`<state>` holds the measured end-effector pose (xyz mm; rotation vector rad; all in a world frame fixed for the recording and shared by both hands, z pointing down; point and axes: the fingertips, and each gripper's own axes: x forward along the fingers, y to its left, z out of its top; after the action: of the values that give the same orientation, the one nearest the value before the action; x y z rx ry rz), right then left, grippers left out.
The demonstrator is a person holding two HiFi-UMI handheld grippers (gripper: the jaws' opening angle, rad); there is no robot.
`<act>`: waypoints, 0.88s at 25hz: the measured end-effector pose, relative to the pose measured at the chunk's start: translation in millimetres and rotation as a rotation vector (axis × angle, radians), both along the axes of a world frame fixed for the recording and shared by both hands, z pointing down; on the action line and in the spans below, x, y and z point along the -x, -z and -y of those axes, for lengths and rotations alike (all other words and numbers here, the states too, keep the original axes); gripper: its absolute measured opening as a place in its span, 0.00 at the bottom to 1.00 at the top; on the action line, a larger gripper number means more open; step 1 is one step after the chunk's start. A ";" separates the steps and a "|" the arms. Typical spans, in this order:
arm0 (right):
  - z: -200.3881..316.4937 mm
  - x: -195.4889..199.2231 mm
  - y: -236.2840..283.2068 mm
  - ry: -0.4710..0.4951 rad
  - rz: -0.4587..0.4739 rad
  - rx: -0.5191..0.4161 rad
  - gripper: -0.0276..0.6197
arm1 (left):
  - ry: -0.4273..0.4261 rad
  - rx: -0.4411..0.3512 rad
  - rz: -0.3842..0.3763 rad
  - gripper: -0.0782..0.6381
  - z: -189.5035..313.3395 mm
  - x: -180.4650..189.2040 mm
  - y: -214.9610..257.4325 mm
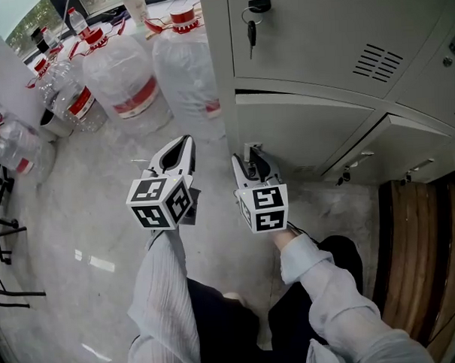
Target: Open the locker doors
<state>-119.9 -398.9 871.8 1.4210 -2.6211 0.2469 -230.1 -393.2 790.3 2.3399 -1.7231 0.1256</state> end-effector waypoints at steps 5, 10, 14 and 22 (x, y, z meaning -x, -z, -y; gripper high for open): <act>-16.6 -4.9 -1.0 0.003 -0.011 -0.003 0.23 | -0.009 -0.009 -0.007 0.13 0.1 -5.1 2.5; -30.6 -10.0 -2.0 0.009 -0.025 0.002 0.19 | -0.011 -0.023 -0.041 0.12 -0.3 -12.5 7.5; -45.8 -14.1 -3.3 0.027 -0.032 0.002 0.19 | -0.010 -0.027 -0.035 0.13 -2.3 -16.3 10.8; -75.3 -25.6 -5.6 0.094 -0.067 0.043 0.19 | -0.052 -0.035 0.004 0.13 -7.2 -34.1 16.7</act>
<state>-94.3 -323.7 877.4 1.2657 -2.6039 0.2391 -196.0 -385.9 773.6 2.4120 -1.6803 0.1099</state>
